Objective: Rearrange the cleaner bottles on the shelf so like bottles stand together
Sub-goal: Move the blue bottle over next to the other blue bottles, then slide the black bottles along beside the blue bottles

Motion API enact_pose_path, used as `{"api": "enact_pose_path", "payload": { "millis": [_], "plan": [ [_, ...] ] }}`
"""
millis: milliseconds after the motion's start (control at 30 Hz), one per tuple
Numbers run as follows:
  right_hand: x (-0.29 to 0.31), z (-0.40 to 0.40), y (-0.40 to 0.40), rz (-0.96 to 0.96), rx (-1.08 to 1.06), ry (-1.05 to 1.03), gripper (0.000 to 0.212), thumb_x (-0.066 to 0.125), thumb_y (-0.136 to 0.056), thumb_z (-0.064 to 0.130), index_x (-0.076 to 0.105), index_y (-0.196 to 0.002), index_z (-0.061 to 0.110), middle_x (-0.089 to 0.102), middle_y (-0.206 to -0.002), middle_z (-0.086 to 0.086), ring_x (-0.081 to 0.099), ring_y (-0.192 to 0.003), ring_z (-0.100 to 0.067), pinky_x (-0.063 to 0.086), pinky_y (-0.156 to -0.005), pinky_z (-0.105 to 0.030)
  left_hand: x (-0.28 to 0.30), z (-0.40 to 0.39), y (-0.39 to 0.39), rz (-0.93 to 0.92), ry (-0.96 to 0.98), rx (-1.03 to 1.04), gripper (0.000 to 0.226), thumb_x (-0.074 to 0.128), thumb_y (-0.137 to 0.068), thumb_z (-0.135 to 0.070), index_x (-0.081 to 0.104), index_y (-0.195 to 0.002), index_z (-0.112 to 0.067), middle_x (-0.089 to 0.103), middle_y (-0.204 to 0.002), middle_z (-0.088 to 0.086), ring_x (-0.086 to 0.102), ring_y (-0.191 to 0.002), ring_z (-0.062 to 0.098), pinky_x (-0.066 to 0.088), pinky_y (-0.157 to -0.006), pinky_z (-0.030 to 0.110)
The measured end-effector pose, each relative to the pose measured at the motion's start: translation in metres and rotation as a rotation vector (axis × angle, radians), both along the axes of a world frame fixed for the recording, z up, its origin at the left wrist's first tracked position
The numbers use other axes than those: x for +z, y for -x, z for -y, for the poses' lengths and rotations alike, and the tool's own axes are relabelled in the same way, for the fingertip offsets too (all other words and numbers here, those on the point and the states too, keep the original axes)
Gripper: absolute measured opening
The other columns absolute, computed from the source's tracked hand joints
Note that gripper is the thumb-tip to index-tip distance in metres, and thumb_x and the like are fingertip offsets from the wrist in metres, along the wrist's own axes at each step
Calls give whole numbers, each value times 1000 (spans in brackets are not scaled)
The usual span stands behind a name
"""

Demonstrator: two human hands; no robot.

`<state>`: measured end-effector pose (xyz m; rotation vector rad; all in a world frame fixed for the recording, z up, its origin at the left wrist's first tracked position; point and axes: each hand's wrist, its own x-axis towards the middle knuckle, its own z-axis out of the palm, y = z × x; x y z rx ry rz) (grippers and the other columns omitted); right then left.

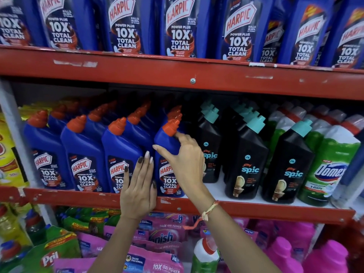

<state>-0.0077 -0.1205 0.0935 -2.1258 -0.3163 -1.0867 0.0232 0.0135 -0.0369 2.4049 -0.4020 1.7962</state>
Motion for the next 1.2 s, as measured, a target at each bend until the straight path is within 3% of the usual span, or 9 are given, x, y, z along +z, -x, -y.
{"api": "enact_pose_path", "payload": {
  "millis": [167, 300, 400, 500, 567, 700, 800, 967, 1200],
  "plan": [
    [10, 30, 8, 29, 23, -45, 51, 71, -81, 51, 67, -116, 14, 71, -111, -3, 64, -104, -21, 55, -87, -42, 0, -1, 3, 10, 3, -13, 55, 26, -103, -23, 30, -152, 1, 12, -169, 3, 14, -156, 17, 6, -127, 42],
    [12, 76, 16, 218, -64, -185, 22, 73, -85, 30, 72, -100, 13, 73, -93, -2, 68, -87, -19, 56, -78, -45, 1, -2, 2, 25, -2, -16, 59, 29, -101, -22, 25, -156, -4, 11, -169, 3, 13, -156, 17, 6, -127, 42],
    [14, 115, 22, 364, -185, -249, 12, 70, -88, 17, 71, -98, 9, 72, -90, -5, 68, -84, -22, 57, -75, -46, 0, 0, 2, 29, -1, -12, 58, 30, -100, -21, 28, -154, -2, 11, -169, 3, 12, -156, 17, 5, -127, 42],
    [14, 151, 28, 444, -327, -303, 20, 68, -89, 13, 67, -108, 6, 69, -101, -11, 64, -94, -27, 55, -87, -38, 1, 0, 2, 20, -5, -9, 58, 32, -99, -20, 31, -152, 1, 11, -169, 4, 12, -156, 18, 5, -127, 43],
    [12, 173, 28, 421, -452, -318, 37, 70, -87, 16, 61, -120, 3, 63, -115, -16, 57, -108, -29, 44, -97, -26, 0, 0, 2, 15, -9, -1, 56, 30, -101, -21, 31, -152, 2, 12, -169, 4, 12, -156, 18, 5, -127, 43],
    [3, 206, 24, 172, -547, -323, 68, 74, -82, 29, 45, -137, 2, 50, -136, -21, 42, -127, -34, 35, -105, -39, 0, 0, 2, 0, 3, -6, 55, 22, -105, -25, 29, -154, -1, 11, -169, 3, 12, -156, 17, 6, -127, 44],
    [-3, 216, 22, 85, -554, -284, 66, 75, -82, 32, 48, -135, 0, 54, -133, -20, 44, -126, -35, 36, -103, -43, -1, 0, 1, 7, 0, -7, 57, 26, -103, -23, 26, -156, -3, 12, -169, 3, 12, -156, 18, 7, -127, 45],
    [2, 224, 19, 133, -590, -254, 64, 80, -75, 36, 58, -124, 1, 64, -119, -18, 52, -113, -36, 42, -92, -44, -2, 0, 0, 20, -2, -9, 60, 30, -100, -22, 24, -157, -5, 12, -169, 3, 13, -156, 18, 9, -127, 46],
    [19, 204, 40, 336, -584, -155, 60, 84, -69, 44, 66, -111, 5, 70, -103, -13, 56, -97, -31, 40, -80, -31, -3, -1, 0, 16, -10, -1, 59, 28, -101, -23, 24, -157, -4, 12, -169, 4, 12, -156, 18, 5, -127, 45]
  ]
}}
